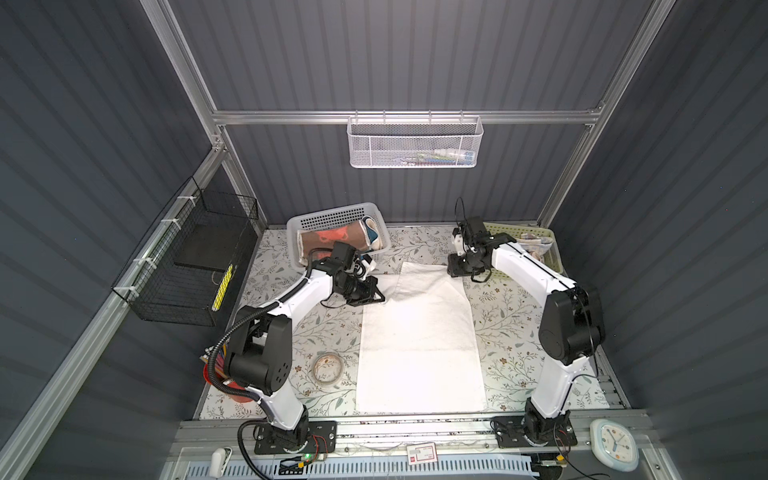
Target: Fold and stack the towels
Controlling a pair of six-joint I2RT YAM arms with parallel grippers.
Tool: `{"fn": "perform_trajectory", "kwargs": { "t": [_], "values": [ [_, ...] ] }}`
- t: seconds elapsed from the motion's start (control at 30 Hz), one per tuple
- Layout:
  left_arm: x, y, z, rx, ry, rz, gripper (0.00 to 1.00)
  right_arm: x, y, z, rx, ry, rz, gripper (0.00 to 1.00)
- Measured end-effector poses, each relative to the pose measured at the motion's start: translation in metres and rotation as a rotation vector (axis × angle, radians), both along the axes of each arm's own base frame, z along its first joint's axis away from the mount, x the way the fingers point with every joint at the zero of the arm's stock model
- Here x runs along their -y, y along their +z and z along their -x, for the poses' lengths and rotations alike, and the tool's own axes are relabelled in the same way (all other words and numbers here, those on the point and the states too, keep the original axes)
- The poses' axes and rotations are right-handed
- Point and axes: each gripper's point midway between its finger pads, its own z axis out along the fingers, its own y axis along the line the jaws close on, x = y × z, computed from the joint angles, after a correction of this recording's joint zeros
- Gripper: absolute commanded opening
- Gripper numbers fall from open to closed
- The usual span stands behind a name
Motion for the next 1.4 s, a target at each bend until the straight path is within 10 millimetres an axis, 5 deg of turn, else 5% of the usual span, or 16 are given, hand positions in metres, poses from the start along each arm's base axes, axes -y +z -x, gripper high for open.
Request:
{"fn": "perform_trajectory", "kwargs": {
  "t": [0.13,0.3,0.67,0.93,1.03,1.1,1.3,1.4],
  "values": [
    [-0.011,-0.028,0.016,-0.077,0.019,-0.042,0.00,-0.030,0.010,-0.047,0.070,0.069,-0.051,0.52],
    [-0.012,-0.031,0.013,-0.072,0.023,-0.042,0.00,-0.074,-0.020,-0.087,0.092,0.170,-0.051,0.56],
    [-0.014,-0.044,0.022,-0.101,0.020,-0.047,0.00,-0.145,-0.088,-0.075,0.034,0.345,-0.022,0.65],
    [-0.014,-0.047,0.024,-0.112,0.018,-0.050,0.00,-0.137,-0.115,-0.068,-0.007,0.352,0.080,0.55],
    [-0.015,-0.046,0.025,-0.114,0.014,-0.052,0.00,-0.134,-0.117,-0.068,-0.001,0.355,0.111,0.37],
    [-0.015,-0.046,0.024,-0.113,0.012,-0.052,0.00,-0.132,-0.118,-0.068,0.002,0.358,0.122,0.22],
    [-0.014,-0.037,0.020,-0.097,0.002,-0.056,0.00,-0.130,-0.113,-0.066,0.004,0.355,0.129,0.01],
    [-0.012,-0.026,0.011,-0.073,0.003,-0.054,0.00,-0.126,-0.093,-0.069,0.040,0.338,0.141,0.00]
  ]
}}
